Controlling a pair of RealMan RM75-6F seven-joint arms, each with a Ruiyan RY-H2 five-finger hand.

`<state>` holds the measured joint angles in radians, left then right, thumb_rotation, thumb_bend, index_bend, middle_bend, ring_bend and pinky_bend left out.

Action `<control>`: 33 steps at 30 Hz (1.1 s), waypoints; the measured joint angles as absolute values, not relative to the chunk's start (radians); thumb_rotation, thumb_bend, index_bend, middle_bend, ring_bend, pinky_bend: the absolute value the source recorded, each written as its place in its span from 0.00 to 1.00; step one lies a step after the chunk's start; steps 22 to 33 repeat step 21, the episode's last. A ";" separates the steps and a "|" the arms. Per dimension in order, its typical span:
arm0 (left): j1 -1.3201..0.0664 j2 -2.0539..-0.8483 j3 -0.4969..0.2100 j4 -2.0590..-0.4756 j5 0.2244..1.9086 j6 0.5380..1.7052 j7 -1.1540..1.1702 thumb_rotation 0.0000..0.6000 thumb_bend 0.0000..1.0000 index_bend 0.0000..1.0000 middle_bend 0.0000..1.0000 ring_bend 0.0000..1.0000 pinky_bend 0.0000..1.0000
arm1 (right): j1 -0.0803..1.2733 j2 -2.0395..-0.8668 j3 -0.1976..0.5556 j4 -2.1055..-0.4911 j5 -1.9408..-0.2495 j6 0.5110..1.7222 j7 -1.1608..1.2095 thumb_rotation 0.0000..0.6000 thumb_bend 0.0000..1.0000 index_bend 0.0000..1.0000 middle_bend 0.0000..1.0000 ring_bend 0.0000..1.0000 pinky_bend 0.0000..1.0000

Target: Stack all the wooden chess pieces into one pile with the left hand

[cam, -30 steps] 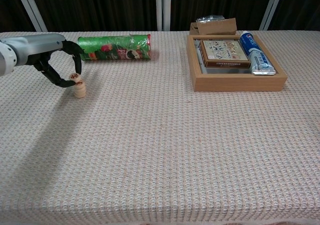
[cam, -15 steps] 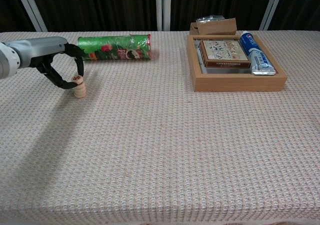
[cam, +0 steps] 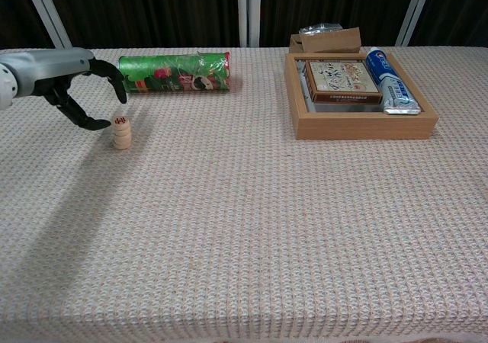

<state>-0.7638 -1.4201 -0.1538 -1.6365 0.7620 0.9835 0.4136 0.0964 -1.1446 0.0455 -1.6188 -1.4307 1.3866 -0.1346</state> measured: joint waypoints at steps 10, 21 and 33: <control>-0.618 -1.284 -0.082 -1.713 1.035 1.177 0.304 1.00 0.08 0.07 0.06 0.00 0.00 | 0.099 -1.137 0.043 -1.618 -1.441 1.386 -0.131 1.00 0.18 0.00 0.00 0.00 0.00; -0.271 -1.253 0.092 -1.296 1.389 1.498 -0.015 1.00 0.00 0.00 0.00 0.00 0.00 | 0.119 -1.129 0.037 -1.645 -1.449 1.364 -0.243 1.00 0.18 0.00 0.00 0.00 0.00; -0.271 -1.253 0.092 -1.296 1.389 1.498 -0.015 1.00 0.00 0.00 0.00 0.00 0.00 | 0.119 -1.129 0.037 -1.645 -1.449 1.364 -0.243 1.00 0.18 0.00 0.00 0.00 0.00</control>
